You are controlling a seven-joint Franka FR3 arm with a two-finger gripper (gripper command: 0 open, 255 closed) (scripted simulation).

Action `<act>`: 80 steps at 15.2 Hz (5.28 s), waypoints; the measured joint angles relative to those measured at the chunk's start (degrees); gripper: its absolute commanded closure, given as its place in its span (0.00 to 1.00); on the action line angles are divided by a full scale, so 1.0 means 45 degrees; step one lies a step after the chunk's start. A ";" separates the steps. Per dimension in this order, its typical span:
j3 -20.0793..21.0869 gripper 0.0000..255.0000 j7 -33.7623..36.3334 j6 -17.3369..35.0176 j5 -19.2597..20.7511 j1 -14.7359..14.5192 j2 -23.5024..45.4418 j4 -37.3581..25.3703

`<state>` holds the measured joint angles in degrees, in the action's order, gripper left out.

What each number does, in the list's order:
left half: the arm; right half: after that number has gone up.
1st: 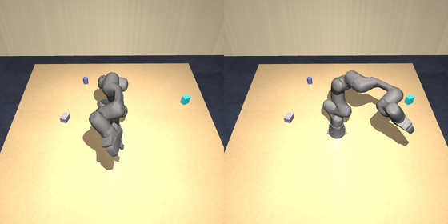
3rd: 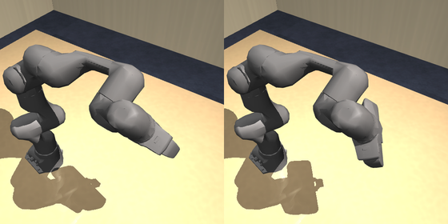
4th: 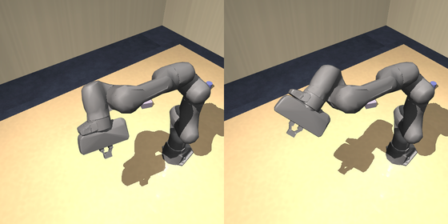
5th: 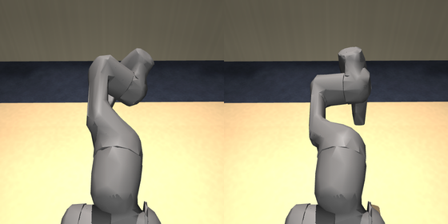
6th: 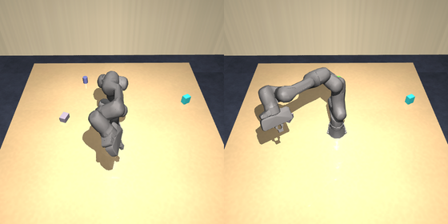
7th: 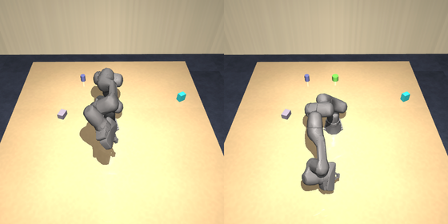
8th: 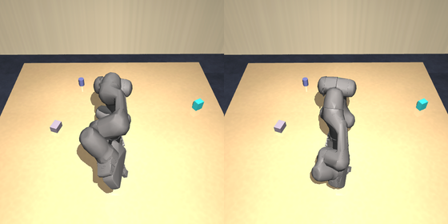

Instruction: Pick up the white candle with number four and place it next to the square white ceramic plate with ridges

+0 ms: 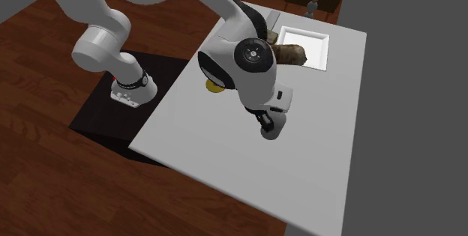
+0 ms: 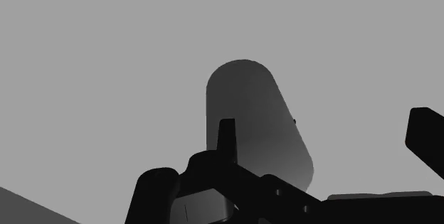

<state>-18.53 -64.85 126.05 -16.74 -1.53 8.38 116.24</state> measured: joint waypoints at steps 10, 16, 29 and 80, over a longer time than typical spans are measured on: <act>0.0408 0.00 -0.1781 0.0671 -0.1317 0.0455 0.2512 -0.1540; 0.0456 0.00 -0.1830 0.0847 -0.1403 0.0451 0.2654 -0.1503; 0.0435 1.00 -0.1804 0.0789 -0.1371 0.0450 0.2607 -0.1526; 0.0931 1.00 0.2157 -0.3741 -0.0198 -0.0928 0.3126 -0.7288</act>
<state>-14.34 -55.14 109.22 -17.63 -5.71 22.45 83.45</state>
